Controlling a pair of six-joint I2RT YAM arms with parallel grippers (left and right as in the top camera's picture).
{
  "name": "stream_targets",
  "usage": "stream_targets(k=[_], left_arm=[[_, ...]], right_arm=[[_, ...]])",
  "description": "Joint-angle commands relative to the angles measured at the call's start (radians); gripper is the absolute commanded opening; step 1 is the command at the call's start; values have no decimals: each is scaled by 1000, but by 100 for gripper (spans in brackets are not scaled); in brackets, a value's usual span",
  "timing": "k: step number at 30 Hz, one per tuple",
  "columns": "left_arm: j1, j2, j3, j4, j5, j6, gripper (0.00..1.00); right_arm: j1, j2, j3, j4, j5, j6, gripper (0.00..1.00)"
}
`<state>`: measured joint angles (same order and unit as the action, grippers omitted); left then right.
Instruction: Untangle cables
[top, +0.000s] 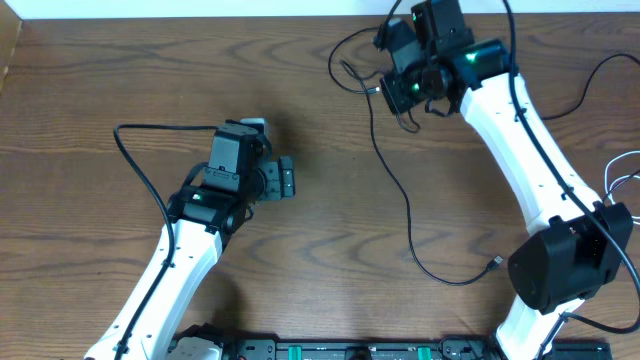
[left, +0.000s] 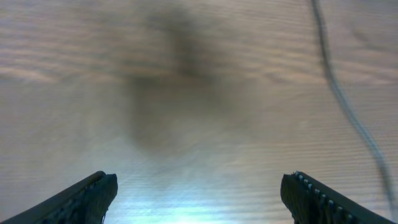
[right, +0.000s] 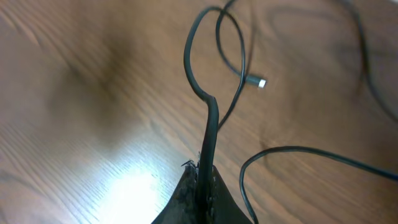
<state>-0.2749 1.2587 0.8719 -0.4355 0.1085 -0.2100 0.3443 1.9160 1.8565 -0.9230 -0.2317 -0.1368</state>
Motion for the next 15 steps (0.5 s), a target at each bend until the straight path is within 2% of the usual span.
stream_targets(k=[1,5,8,15], left_arm=[[6,4,9,57,121,-5,89],[6,4,9,162,170,-5,90],[5,4,9,208,172,-5,90],[5,4,9,181,172,-5,90]], right_arm=[[-4,-11,108,7,-35,77,1],[-4,-13,220,7,-157,117,1],[-5,-13,306,30,-155,124,1],[-72,-13,466,189,175,48,1]])
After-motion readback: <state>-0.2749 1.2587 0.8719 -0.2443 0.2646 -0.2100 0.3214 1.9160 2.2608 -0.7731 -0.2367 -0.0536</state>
